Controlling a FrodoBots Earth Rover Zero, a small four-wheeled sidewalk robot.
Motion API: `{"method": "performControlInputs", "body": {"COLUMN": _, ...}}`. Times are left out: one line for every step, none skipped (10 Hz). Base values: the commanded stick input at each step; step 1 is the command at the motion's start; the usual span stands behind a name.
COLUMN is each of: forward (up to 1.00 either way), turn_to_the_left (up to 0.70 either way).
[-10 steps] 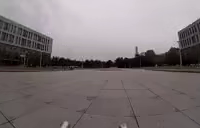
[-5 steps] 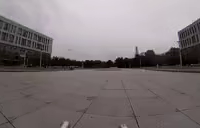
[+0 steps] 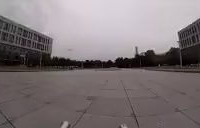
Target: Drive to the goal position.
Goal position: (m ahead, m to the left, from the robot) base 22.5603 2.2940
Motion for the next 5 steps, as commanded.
{"method": "performControlInputs", "body": {"forward": 0.05, "turn_to_the_left": 0.00}}
{"method": "performControlInputs", "body": {"forward": 0.05, "turn_to_the_left": 0.00}}
{"method": "performControlInputs", "body": {"forward": 0.05, "turn_to_the_left": 0.00}}
{"method": "performControlInputs", "body": {"forward": 0.05, "turn_to_the_left": 0.00}}
{"method": "performControlInputs", "body": {"forward": 0.05, "turn_to_the_left": 0.00}}
